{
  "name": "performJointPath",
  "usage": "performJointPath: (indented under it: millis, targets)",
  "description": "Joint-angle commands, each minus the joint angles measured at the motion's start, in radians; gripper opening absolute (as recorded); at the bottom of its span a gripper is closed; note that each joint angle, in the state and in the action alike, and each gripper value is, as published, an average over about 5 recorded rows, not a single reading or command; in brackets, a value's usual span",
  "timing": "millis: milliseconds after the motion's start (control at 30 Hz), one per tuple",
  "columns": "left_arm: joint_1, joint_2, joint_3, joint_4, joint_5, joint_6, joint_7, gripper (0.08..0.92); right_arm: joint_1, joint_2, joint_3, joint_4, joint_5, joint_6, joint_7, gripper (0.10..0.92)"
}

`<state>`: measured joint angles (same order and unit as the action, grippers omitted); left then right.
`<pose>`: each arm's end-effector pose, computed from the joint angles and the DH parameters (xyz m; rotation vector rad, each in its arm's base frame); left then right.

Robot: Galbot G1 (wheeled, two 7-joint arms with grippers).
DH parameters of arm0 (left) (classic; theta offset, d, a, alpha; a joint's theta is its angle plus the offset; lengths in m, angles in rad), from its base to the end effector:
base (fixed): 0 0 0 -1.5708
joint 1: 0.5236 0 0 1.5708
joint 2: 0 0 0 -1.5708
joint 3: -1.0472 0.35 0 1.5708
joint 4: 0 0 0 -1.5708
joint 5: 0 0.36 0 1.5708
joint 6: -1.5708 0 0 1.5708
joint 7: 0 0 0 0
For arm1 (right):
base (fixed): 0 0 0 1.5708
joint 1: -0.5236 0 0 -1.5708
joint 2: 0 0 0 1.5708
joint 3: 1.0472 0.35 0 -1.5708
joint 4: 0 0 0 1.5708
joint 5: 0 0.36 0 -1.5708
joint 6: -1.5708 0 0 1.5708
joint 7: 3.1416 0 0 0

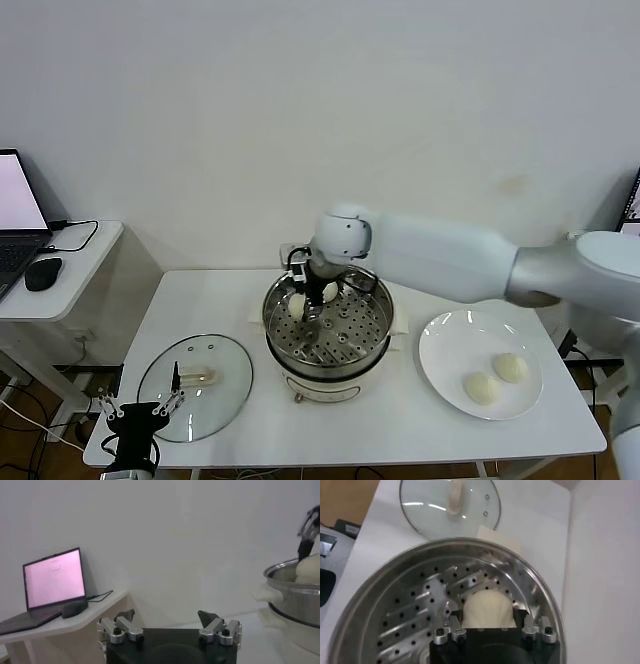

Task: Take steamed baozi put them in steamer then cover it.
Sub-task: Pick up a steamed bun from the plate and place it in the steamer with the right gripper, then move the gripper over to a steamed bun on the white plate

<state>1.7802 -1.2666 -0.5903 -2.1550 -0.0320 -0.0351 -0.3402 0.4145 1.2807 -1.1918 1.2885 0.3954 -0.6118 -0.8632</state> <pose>0.1300 0.0645 -0.3034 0.3103 -3.0385 -0.4007 0.5208 0.1990 -0.1072 1.4973 -1.4616 1.4488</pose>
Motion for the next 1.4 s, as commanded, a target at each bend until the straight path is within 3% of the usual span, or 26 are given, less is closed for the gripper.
performJointPath:
  millis: [33,167,467,1000,1167,1400]
  targets:
    - [-0.001,-0.004,0.005,0.002,0.0,-0.001,0.0,0.823,-0.049,0.086,0.005,-0.085,-0.037,-0.006,0.014,0.625]
    - [-0.002,-0.005,0.008,0.002,0.001,-0.002,-0.001,0.823,-0.054,0.092,0.009,-0.099,-0.042,-0.002,0.012,0.632]
    - [-0.004,-0.001,0.007,0.001,0.0,0.0,0.0,0.823,0.01,-0.007,0.016,-0.012,-0.046,0.012,-0.057,0.811]
    - [-0.007,0.024,0.027,-0.002,-0.008,0.002,0.001,0.823,0.266,-0.733,-0.025,0.385,-0.161,0.293,-0.349,0.822]
    - [-0.007,0.03,0.033,-0.003,-0.006,0.002,0.001,0.823,0.096,-0.913,0.088,0.432,-0.268,0.37,-0.367,0.823]
    - [0.009,0.035,0.031,-0.005,0.002,0.003,0.001,0.823,-0.487,-1.072,0.542,0.422,-0.457,0.452,-0.363,0.823]
